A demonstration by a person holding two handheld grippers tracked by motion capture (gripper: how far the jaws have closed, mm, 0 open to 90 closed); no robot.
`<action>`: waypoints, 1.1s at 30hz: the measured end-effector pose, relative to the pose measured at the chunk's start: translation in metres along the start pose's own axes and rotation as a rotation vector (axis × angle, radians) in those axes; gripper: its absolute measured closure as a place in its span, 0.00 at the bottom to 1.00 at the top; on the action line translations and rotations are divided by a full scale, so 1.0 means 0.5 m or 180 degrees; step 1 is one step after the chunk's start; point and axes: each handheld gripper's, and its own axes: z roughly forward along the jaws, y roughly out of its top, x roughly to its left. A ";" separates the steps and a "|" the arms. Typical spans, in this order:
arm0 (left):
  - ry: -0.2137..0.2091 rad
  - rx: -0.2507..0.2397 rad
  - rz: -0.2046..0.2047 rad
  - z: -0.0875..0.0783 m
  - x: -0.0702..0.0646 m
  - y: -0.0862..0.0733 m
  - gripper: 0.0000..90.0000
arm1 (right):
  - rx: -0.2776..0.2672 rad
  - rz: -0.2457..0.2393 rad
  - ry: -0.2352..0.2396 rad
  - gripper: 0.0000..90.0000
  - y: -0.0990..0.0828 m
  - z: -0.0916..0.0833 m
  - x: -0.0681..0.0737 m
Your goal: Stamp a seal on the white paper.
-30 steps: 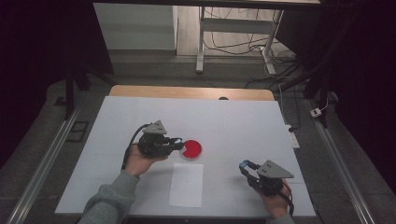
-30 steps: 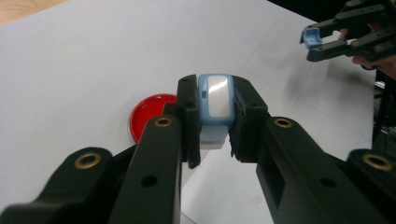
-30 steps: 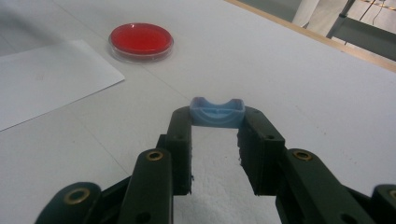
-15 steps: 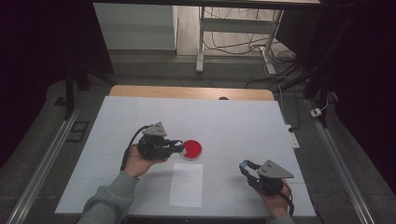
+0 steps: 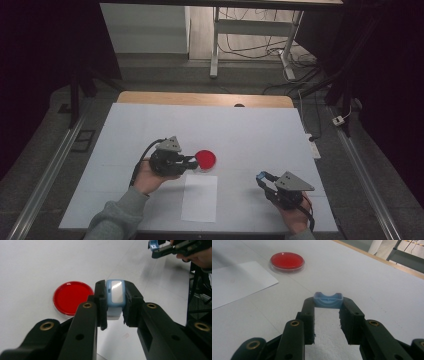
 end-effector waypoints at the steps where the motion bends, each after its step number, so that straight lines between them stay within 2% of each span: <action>1: -0.0004 0.0016 0.0012 0.001 -0.001 -0.001 0.83 | -0.0009 0.0001 0.0000 0.73 0.000 0.000 0.000; 19: -0.0075 0.0081 0.0069 0.011 -0.020 -0.008 0.83 | 0.0000 0.0007 -0.0006 0.73 -0.001 0.000 -0.001; 26: -0.0140 0.0071 0.0039 0.009 -0.026 -0.015 0.83 | 0.0008 0.0000 -0.0012 0.73 -0.001 0.000 -0.002; 33: -0.0131 0.0078 0.0033 0.011 -0.032 -0.026 0.83 | 0.0000 0.0006 -0.0009 0.73 -0.001 0.000 -0.002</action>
